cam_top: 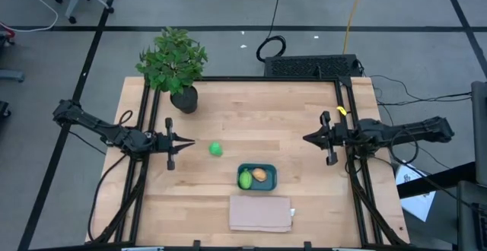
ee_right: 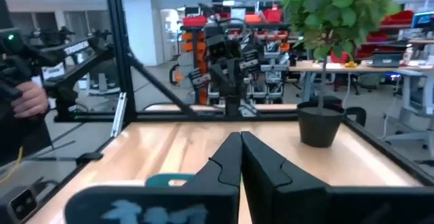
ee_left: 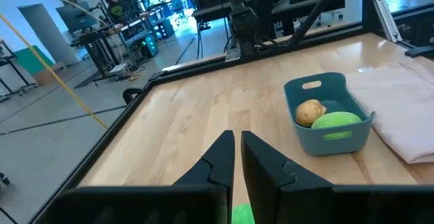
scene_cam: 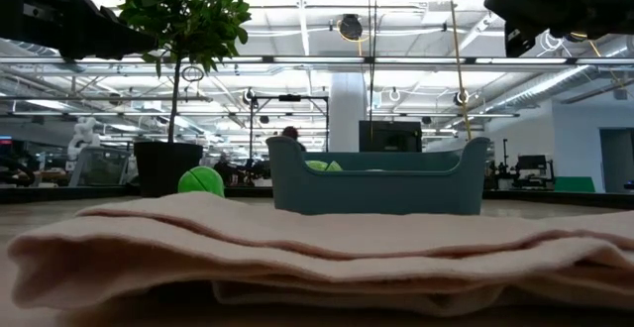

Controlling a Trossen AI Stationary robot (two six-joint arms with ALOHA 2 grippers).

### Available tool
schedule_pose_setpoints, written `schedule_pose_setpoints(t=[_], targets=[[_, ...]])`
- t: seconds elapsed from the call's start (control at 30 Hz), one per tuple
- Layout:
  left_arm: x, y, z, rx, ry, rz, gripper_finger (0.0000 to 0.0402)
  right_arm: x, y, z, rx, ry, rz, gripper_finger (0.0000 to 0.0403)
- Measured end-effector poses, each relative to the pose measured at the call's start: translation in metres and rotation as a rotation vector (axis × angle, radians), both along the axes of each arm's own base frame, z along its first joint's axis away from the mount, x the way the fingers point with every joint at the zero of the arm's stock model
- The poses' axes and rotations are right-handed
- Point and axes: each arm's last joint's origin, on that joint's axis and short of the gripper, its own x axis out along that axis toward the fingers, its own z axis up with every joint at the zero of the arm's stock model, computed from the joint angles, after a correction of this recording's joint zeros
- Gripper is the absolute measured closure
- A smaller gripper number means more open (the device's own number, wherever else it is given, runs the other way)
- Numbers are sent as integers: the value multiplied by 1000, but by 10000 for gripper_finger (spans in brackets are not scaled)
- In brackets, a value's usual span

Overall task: Pick and placing Produce into tupperware
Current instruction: Put the green pear into the blue bin

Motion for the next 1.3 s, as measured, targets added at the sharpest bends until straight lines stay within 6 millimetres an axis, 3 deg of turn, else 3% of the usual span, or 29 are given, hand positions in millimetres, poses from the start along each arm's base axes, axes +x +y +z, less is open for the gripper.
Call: schedule_pose_setpoints(t=[0.13,0.53,1.2,1.3], targets=[[0,0,0,-2,0,0,369,-2,0,-2,9,-11,1,403],[0,0,0,-5,-1,2,369,-1,-8,-32,22,-35,-66,403],[-1,1,-7,61,77,23,368,-1,-10,-32,-55,-45,-66,403],[1,0,4,57,89,26,368,-1,-10,-32,-55,-45,-66,403]])
